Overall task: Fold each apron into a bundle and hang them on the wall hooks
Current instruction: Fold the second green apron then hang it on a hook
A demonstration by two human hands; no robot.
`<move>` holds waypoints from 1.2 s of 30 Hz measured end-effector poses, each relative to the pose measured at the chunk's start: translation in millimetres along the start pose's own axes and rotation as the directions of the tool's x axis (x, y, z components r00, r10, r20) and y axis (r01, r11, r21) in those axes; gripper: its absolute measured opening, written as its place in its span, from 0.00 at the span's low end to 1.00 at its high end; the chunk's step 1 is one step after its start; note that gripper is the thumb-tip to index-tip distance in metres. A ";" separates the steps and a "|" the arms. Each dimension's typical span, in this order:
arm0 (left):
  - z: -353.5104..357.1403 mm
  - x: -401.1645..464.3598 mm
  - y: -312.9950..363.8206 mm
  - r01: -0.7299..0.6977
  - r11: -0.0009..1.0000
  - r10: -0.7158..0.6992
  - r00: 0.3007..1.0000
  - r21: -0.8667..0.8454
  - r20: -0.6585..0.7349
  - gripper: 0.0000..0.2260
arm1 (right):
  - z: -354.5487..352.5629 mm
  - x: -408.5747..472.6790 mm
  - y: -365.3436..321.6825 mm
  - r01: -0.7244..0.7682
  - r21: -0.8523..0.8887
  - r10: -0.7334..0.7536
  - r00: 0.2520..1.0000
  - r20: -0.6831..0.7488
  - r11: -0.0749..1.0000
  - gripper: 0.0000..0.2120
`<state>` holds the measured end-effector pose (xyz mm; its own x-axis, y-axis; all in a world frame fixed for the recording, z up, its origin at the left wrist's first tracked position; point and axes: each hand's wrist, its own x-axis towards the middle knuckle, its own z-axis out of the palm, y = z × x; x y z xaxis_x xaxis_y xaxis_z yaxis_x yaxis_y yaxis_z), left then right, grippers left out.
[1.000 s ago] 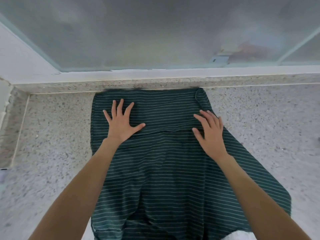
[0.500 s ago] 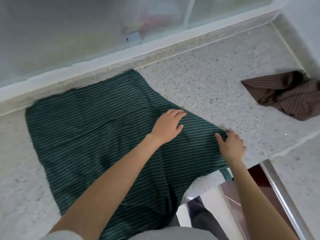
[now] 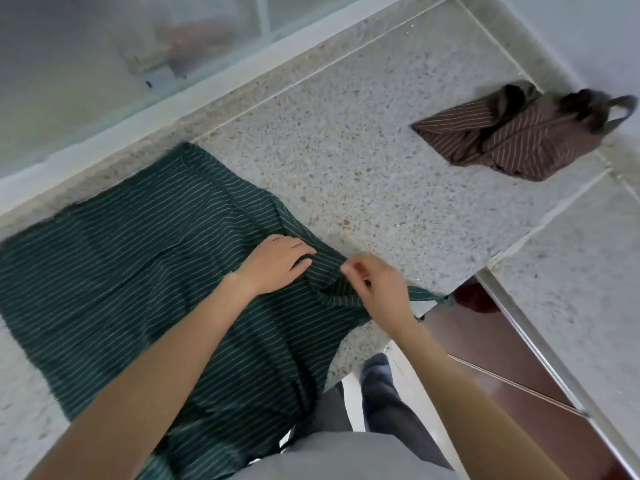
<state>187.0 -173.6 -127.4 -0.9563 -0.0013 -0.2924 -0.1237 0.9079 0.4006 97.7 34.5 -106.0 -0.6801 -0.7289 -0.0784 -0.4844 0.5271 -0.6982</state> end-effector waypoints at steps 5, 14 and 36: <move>8.7 7.4 6.2 0.036 0.999 -0.035 0.997 0.017 -0.066 0.17 | 3.9 25.6 8.9 -0.109 -0.439 0.225 0.949 0.222 0.892 0.19; -1.7 34.9 7.5 0.026 0.996 -0.029 0.999 0.082 0.035 0.24 | -5.5 31.6 21.4 -0.162 -0.255 0.230 0.937 0.262 0.953 0.09; -24.7 129.8 51.5 0.358 0.833 -0.483 0.842 -0.421 -0.239 0.31 | -96.6 202.2 65.0 0.404 -0.562 -0.205 0.901 0.383 0.722 0.22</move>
<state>49.9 -137.3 -123.3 -0.8092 -0.5397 -0.2322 -0.5572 0.5795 0.5948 -124.4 -36.5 -98.6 -0.3021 -0.9321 -0.1998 -0.9335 0.3317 -0.1363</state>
